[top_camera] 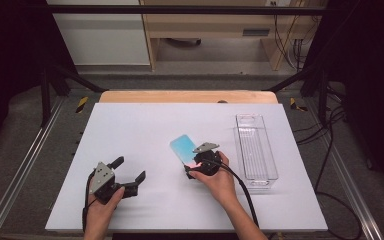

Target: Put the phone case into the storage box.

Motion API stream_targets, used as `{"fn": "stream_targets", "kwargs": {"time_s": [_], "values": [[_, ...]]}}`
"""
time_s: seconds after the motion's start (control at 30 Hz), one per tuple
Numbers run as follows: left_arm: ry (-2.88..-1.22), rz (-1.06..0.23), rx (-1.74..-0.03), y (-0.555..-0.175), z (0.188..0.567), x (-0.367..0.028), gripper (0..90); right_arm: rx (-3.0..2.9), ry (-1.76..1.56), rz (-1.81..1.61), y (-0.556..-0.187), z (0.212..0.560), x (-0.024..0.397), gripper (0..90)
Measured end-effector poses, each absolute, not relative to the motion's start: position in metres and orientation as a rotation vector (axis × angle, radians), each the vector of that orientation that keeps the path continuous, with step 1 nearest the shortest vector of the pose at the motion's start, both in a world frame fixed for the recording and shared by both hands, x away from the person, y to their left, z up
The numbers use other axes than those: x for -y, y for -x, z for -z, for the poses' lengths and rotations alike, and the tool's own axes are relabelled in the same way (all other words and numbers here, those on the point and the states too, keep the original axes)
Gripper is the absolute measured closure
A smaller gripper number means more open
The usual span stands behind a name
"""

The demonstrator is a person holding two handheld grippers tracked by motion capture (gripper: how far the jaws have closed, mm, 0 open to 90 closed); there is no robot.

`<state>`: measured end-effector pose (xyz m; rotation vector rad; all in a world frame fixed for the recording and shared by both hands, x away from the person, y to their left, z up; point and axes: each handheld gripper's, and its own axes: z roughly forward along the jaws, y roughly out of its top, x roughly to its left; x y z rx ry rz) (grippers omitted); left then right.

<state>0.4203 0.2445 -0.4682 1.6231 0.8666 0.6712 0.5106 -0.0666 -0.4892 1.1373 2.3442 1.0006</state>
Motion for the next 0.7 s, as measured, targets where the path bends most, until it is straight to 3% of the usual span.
{"fn": "stream_targets", "kwargs": {"time_s": [0.7], "values": [[-1.637, -0.681, -0.859, -0.4203, 0.4685, -0.2429, 5.0, -2.351, -1.173, -1.027, -0.5126, 0.4864, 0.0709, 17.9]]}}
